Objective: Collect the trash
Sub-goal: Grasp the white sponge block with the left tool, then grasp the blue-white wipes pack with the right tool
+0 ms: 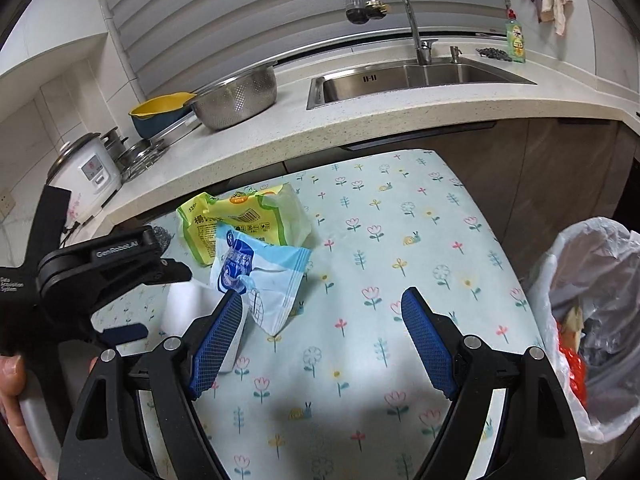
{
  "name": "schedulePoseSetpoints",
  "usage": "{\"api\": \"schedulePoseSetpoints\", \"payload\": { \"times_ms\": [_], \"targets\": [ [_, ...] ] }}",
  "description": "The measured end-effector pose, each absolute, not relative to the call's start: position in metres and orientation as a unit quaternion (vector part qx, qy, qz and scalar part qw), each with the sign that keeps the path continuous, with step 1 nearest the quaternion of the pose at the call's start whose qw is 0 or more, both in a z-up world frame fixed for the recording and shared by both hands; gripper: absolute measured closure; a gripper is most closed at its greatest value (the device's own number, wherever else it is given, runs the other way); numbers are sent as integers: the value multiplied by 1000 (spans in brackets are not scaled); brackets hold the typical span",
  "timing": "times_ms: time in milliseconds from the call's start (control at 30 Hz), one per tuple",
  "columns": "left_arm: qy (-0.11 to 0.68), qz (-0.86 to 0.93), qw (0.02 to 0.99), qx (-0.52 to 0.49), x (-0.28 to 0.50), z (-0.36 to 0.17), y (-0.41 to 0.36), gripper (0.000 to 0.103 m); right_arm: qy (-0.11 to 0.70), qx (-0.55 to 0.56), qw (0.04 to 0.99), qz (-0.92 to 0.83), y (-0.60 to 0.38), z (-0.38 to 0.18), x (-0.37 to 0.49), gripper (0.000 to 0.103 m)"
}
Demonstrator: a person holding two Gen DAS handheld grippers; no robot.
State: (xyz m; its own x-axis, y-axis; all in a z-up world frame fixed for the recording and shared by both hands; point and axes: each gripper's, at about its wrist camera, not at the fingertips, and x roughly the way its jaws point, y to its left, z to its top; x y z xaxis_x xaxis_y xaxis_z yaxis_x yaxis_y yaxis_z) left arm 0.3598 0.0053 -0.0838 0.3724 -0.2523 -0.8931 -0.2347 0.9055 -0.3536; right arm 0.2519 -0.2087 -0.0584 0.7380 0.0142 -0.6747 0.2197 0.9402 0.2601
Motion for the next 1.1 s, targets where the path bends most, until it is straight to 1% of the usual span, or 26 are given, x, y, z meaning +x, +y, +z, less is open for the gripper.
{"api": "schedulePoseSetpoints", "payload": {
  "times_ms": [167, 200, 233, 367, 533, 800, 1033, 1100],
  "targets": [
    [594, -14, 761, -262, 369, -110, 9, 12, 365, 169, 914, -46, -208, -67, 267, 24],
    [597, -19, 758, -264, 369, -114, 9, 14, 367, 170, 913, -44, -207, -69, 270, 24],
    [599, -24, 756, -264, 368, -116, 9, 20, 368, 172, 913, -41, -206, -70, 272, 24],
    [590, -46, 759, -273, 361, -116, 17, 21, 372, 170, 912, -33, -202, -74, 282, 24],
    [581, -66, 770, -256, 353, -112, 31, 23, 379, 174, 909, -23, -198, -81, 296, 24],
    [545, -46, 810, -210, 354, -91, 56, 23, 392, 186, 901, -9, -193, -99, 322, 24],
    [540, -52, 820, -184, 361, -93, 51, 23, 407, 182, 895, 3, -183, -113, 340, 24],
    [538, -55, 822, -179, 363, -94, 48, 23, 405, 182, 896, 6, -180, -114, 341, 27]
  ]
}}
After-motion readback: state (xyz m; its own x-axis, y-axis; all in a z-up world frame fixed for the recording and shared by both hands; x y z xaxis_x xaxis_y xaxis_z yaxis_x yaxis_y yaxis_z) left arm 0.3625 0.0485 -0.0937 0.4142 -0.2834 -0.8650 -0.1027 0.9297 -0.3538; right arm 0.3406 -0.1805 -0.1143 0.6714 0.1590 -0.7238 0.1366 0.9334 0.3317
